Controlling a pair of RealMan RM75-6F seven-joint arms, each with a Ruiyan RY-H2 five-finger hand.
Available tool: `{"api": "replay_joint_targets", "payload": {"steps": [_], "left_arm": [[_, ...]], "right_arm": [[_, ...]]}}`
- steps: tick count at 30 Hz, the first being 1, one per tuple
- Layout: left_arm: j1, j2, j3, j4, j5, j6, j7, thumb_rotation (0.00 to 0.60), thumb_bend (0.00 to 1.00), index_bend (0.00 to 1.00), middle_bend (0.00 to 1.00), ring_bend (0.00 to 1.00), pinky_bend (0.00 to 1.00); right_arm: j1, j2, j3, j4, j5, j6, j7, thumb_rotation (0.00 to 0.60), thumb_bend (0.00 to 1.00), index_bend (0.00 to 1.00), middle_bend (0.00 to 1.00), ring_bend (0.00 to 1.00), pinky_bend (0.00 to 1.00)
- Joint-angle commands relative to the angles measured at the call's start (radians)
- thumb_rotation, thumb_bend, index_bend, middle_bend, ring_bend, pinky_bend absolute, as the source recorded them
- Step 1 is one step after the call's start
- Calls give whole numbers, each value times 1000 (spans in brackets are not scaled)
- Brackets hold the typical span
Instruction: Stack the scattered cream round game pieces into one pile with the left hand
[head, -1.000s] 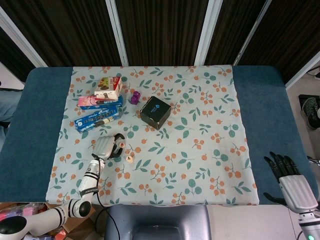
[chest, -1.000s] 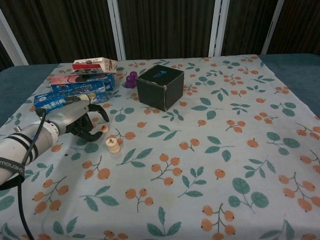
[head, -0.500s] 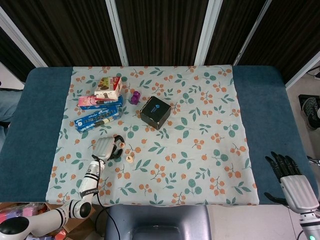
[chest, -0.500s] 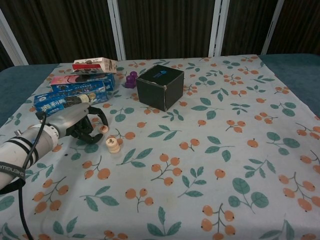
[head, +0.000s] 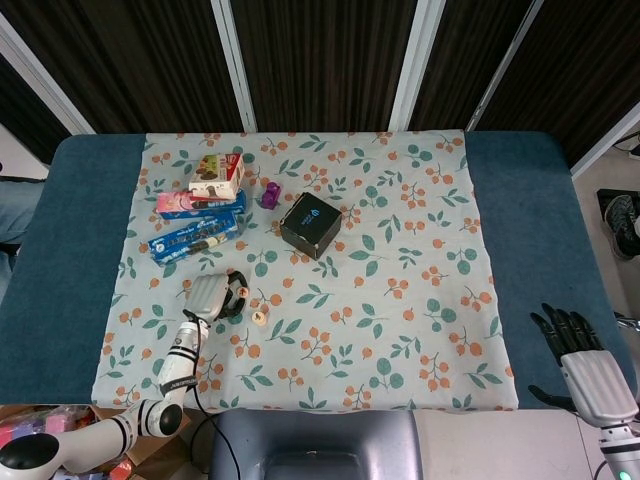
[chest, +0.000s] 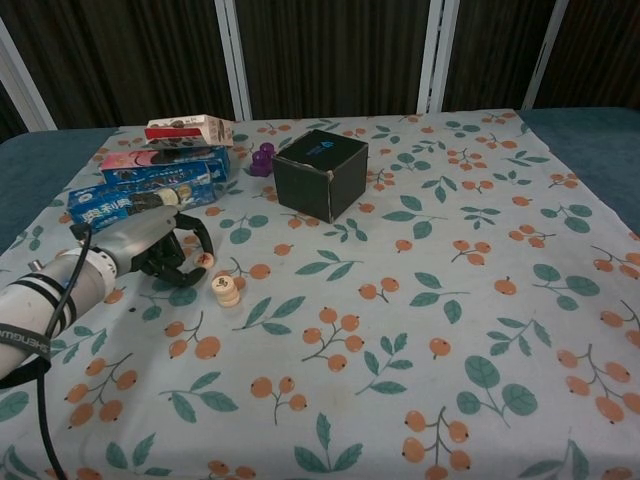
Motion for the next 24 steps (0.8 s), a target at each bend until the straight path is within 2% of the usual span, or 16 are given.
{"api": "replay_joint_targets", "payload": {"steps": [1, 6, 9, 14, 18, 22, 24], "left_arm": [[0, 0, -1, 1, -2, -1, -1, 600, 413, 493, 1000, 1000, 1000], [3, 8, -4, -18, 14, 19, -16, 600, 408, 518, 1000, 1000, 1000], [8, 32, -12, -68, 37, 54, -32, 600, 407, 519, 1000, 1000, 1000], [38, 120, -6, -243, 71, 97, -49, 600, 406, 519, 1000, 1000, 1000], [44, 136, 1, -276, 75, 99, -48, 600, 407, 517, 1000, 1000, 1000], [74, 182, 34, -422, 73, 114, -18, 600, 408, 502, 1000, 1000, 1000], [80, 180, 46, -440, 63, 125, 17, 600, 406, 495, 1000, 1000, 1000]], "right_arm": [[0, 0, 0, 0, 0, -1, -1, 600, 175, 0, 0, 0, 0], [1, -1, 0, 1, 1, -4, -2, 600, 174, 0, 0, 0, 0], [2, -1, -1, 1, 0, -5, -4, 600, 174, 0, 0, 0, 0], [2, -3, -1, 1, 0, -7, -8, 600, 174, 0, 0, 0, 0], [3, -4, -1, 1, 0, -8, -10, 600, 174, 0, 0, 0, 0], [6, -6, -8, -1, -17, -11, -16, 600, 175, 0, 0, 0, 0], [6, -5, -10, 1, -21, -10, -13, 600, 175, 0, 0, 0, 0]]}}
